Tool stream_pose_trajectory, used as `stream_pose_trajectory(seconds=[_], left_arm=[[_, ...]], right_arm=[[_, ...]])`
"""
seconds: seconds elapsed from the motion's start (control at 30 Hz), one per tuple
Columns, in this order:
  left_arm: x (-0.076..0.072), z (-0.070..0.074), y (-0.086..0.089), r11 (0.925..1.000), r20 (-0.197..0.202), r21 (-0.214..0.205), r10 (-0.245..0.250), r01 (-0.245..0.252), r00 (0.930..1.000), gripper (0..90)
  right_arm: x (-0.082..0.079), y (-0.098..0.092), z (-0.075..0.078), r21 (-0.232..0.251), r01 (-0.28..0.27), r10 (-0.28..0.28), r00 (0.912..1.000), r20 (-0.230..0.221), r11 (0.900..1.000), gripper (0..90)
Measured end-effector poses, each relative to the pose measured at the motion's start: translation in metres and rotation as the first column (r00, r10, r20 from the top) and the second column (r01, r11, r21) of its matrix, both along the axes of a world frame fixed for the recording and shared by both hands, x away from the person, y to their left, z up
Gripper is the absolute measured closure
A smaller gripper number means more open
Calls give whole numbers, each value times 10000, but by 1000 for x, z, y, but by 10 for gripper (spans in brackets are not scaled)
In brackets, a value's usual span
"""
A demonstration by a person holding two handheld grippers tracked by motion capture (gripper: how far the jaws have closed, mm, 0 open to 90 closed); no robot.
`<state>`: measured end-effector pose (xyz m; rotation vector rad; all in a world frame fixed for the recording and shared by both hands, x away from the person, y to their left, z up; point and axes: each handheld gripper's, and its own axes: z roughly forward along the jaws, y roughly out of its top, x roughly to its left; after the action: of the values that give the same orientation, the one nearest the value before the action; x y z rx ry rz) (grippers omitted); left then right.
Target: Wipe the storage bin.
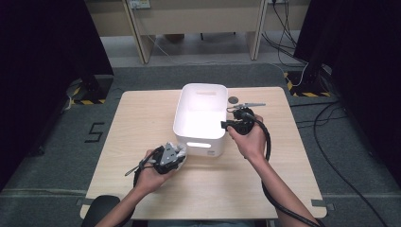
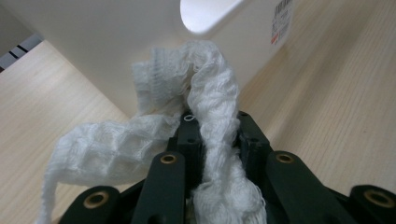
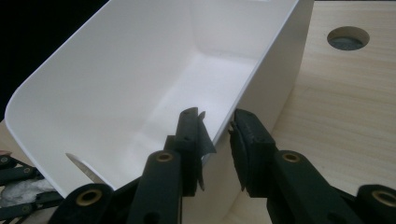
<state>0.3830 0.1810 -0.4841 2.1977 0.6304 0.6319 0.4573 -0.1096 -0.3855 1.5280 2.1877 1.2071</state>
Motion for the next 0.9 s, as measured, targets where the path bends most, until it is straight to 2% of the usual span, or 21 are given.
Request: stream_pose_trajectory(seconds=[0.3,0.6,0.77,0.9], left_arm=[[2,-1,-3,10000,-118,2,20,-20,9999,750],[1,-3,-13,9997,-144,30,-230,231,9996,750],[1,-2,-13,9997,-134,-206,-128,125,9998,750],[-1,0,-14,9994,19,-342,-59,60,10000,751]], right_arm=[[0,0,0,11,29,-28,10000,-11,10000,728],[0,0,0,27,34,-34,10000,-6,10000,727],[0,0,0,42,49,-49,10000,10,10000,726],[0,0,0,39,36,-36,10000,23,10000,726]])
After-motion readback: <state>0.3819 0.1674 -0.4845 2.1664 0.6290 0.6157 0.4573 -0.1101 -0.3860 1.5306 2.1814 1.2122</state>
